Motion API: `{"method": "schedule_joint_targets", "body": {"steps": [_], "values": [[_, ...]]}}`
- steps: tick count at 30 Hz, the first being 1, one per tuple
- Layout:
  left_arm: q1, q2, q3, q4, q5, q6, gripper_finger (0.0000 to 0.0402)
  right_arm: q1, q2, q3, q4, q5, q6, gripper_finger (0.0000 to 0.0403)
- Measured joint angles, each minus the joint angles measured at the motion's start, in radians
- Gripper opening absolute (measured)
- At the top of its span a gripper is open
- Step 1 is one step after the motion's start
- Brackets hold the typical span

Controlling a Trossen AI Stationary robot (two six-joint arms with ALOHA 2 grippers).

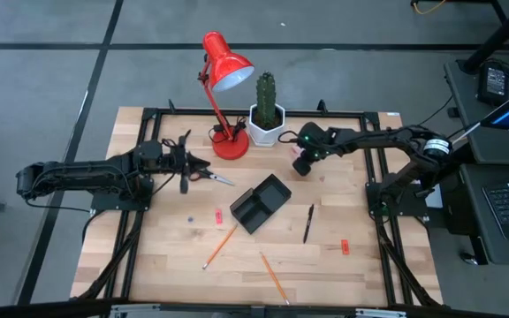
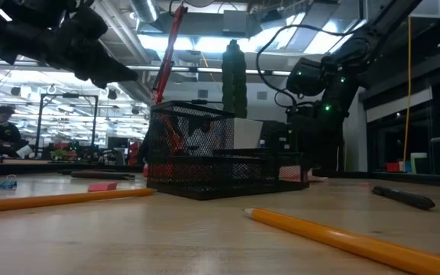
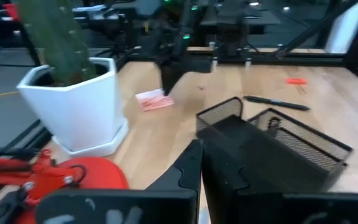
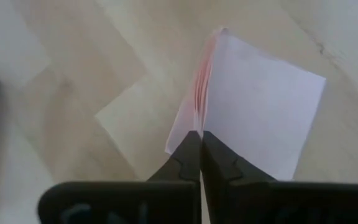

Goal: Pick and place office supplies into organizer
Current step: Put the pink sticky notes into the black desk organizer

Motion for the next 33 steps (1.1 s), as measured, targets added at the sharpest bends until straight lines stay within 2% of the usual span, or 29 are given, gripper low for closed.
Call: {"method": "schedule_joint_targets", "body": {"steps": [8, 19, 23, 33], "values": [[0.000, 0.000, 0.000, 0.000, -0.090, 0.000, 0.0006, 0.054, -0.108, 0.000, -0.098, 0.112, -0.007, 0.0000], [0.000, 0.000, 0.000, 0.000, -0.089, -0.003, 0.0006, 0.160, -0.273, 0.000, -0.150, 0.114, -0.109, 0.0000], [-0.002, 0.000, 0.000, 0.000, -0.089, -0.053, 0.0006, 0.195, -0.323, 0.000, -0.150, 0.106, -0.177, 0.0000], [-0.002, 0.000, 0.000, 0.000, -0.089, -0.080, 0.0006, 0.250, -0.379, 0.000, -0.149, 0.089, -0.347, 0.0000]]}}
